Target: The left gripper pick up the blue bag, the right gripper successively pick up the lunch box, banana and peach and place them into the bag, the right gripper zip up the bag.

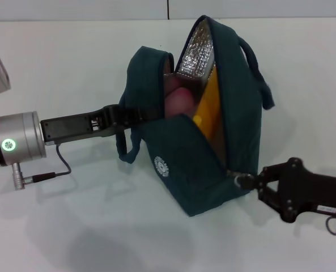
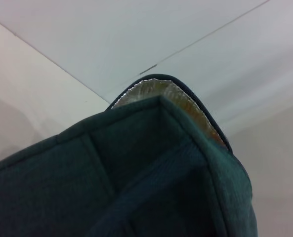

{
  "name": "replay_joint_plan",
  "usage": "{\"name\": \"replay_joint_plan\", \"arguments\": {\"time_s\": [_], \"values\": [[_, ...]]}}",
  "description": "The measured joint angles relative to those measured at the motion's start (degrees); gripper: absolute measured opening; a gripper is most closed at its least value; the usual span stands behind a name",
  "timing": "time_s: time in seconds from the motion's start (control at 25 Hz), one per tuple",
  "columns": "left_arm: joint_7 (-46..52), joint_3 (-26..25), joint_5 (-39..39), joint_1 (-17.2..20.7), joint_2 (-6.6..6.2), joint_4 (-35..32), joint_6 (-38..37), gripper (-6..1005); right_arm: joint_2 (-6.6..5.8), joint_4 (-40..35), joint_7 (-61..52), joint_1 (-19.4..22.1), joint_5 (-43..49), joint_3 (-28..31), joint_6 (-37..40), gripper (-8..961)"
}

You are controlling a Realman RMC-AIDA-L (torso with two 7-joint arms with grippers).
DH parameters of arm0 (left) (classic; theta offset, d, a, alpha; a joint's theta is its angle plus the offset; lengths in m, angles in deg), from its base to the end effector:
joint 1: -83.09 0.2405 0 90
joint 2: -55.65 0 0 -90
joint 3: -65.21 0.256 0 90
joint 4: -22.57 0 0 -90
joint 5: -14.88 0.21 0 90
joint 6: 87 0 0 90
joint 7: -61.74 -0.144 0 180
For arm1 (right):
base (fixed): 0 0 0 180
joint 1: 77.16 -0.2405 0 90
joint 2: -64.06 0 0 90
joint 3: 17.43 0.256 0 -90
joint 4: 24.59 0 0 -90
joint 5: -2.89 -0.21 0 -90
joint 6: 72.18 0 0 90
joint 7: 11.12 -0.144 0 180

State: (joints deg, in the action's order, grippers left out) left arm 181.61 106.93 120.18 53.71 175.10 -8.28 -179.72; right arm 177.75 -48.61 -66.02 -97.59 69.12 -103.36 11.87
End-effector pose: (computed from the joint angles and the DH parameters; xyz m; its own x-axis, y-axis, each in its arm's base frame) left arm -0.2505 0.3146 -0.0146 0.1693 0.8593 0.4826 0.8150 -0.3974 0.4217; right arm 0.2770 0.2667 -0.0458 0.7601 -0.1996 -0.6184 -0.3389 -0.9338 -0.1152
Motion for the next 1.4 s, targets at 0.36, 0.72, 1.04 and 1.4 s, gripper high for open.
{"name": "replay_joint_plan", "arguments": {"time_s": [0.36, 0.72, 1.04, 1.4], "values": [[0.0, -0.06, 0.0, 0.05, -0.07, -0.05, 0.21, 67, -0.91, -0.16, 0.32, 1.61, 0.05, 1.8, 3.81, 5], [0.01, -0.05, 0.02, 0.07, -0.09, 0.0, 0.57, 68, -1.18, 2.01, 0.33, 1.76, 0.83, 1.82, 3.14, 5], [0.01, -0.06, 0.02, 0.39, -0.09, 0.01, 0.61, 68, -1.22, 3.11, 0.46, 1.88, 1.59, 1.82, 3.2, 5], [0.01, -0.01, -0.02, 0.75, -0.1, 0.01, 0.52, 69, -0.85, 2.84, 3.42, 3.15, 1.31, 11.62, 15.26, 5]]}}
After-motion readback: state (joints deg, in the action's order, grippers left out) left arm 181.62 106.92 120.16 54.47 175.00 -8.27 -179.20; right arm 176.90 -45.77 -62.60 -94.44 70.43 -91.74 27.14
